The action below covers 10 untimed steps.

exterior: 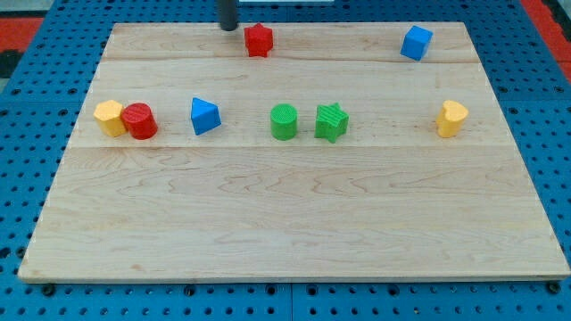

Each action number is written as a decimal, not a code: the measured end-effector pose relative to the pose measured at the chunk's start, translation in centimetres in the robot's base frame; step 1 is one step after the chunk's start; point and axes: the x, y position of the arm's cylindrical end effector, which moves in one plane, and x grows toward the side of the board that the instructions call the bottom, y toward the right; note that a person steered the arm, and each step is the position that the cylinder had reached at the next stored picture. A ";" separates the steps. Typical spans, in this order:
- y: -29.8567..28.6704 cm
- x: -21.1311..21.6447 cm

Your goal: Move the red star to the top left of the green circle

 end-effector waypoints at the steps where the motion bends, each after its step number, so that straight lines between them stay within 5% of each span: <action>1: 7.0 0.8; 3: 6.9 4.4; 5: 8.3 -0.1; 7: -0.7 7.9; 9: 2.3 6.5; 10: 2.1 10.4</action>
